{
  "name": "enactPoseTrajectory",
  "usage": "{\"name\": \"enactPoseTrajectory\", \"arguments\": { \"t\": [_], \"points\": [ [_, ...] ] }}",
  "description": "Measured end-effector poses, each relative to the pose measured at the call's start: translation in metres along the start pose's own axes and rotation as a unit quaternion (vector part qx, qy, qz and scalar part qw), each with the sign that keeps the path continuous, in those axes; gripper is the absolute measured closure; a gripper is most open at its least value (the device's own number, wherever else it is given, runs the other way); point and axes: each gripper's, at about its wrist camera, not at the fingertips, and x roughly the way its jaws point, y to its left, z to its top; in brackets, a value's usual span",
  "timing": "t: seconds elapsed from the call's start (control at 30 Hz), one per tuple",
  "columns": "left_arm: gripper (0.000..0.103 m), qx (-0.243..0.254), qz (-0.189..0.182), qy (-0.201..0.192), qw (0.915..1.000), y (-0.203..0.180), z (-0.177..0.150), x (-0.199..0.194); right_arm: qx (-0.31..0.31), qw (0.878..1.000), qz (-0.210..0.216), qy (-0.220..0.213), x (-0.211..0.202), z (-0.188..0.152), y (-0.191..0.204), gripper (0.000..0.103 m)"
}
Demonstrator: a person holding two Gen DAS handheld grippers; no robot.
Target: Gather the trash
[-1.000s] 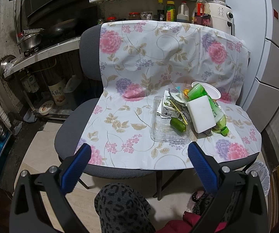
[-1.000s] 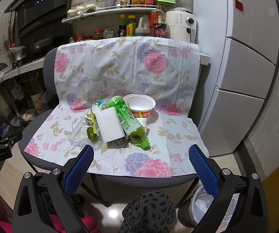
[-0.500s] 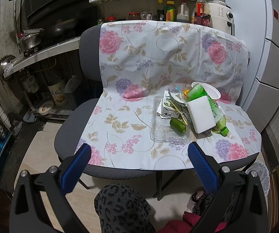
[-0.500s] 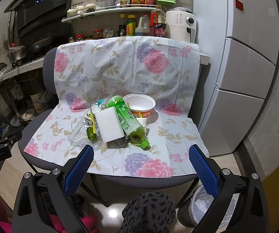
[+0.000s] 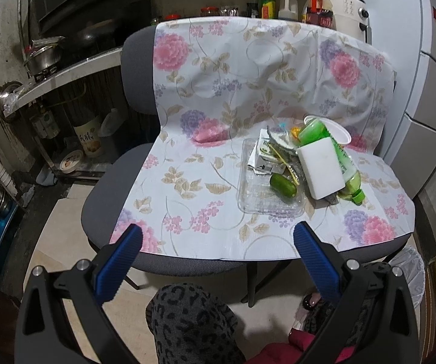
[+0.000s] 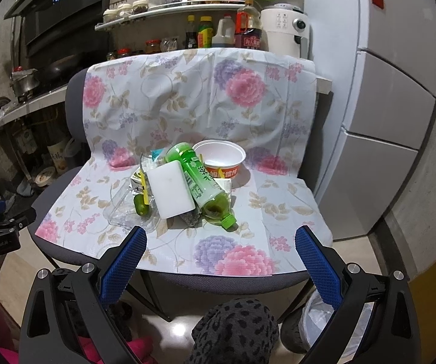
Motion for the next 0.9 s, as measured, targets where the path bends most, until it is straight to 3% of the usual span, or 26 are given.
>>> {"name": "enactPoseTrajectory", "arguments": {
  "t": [0.03, 0.07, 0.1, 0.13, 0.17, 0.2, 0.23, 0.33, 0.43, 0.53, 0.67, 0.77, 0.9],
  "points": [
    [0.006, 0.001, -0.001, 0.004, 1.0, -0.001, 0.0, 0.004, -0.002, 1.0, 0.002, 0.002, 0.004, -0.001, 0.0, 0.006],
    [0.006, 0.003, -0.003, 0.007, 1.0, -0.003, 0.0, 0.007, 0.02, 0.998, 0.035, 0.057, 0.019, -0.003, -0.004, 0.006],
    [0.006, 0.004, -0.007, 0.009, 0.9999, -0.004, -0.001, 0.011, 0.02, 0.997, 0.04, 0.063, 0.024, -0.003, -0.004, 0.006],
    [0.006, 0.007, -0.01, 0.014, 0.9998, -0.005, -0.001, 0.016, 0.032, 0.991, 0.053, 0.117, 0.032, -0.004, -0.002, 0.006],
    [0.006, 0.009, -0.012, 0.019, 0.9997, -0.007, -0.001, 0.021, 0.031, 0.991, 0.06, 0.118, 0.036, -0.004, -0.001, 0.006],
    [0.006, 0.01, -0.016, 0.024, 0.9995, -0.008, -0.001, 0.026, 0.025, 0.993, 0.063, 0.101, 0.039, -0.004, 0.0, 0.006],
    [0.006, 0.01, -0.018, 0.03, 0.9993, -0.009, -0.001, 0.031, 0.0, 0.997, 0.048, 0.055, 0.044, -0.004, 0.004, 0.006],
    [0.006, 0.009, -0.024, 0.039, 0.9989, -0.011, -0.001, 0.045, -0.002, 0.998, 0.061, 0.017, 0.053, -0.003, 0.011, 0.006],
    [0.006, 0.01, -0.025, 0.039, 0.9989, -0.016, 0.0, 0.061, -0.043, 0.997, 0.039, 0.043, 0.076, -0.005, 0.008, 0.006],
    [0.006, 0.014, -0.018, 0.054, 0.9983, -0.021, 0.001, 0.081, -0.051, 0.997, 0.036, 0.033, 0.092, -0.005, 0.007, 0.006],
    [0.006, 0.023, 0.0, 0.057, 0.9981, -0.026, 0.001, 0.104, -0.048, 0.997, 0.059, 0.029, 0.118, -0.007, 0.012, 0.006],
    [0.006, 0.023, -0.009, 0.047, 0.9986, -0.025, 0.0, 0.119, -0.051, 0.996, 0.073, 0.016, 0.133, -0.009, 0.023, 0.006],
    [0.006, 0.01, -0.009, 0.07, 0.9975, -0.02, -0.002, 0.142, -0.055, 0.995, 0.079, 0.008, 0.157, -0.012, 0.039, 0.007]
  ]
}}
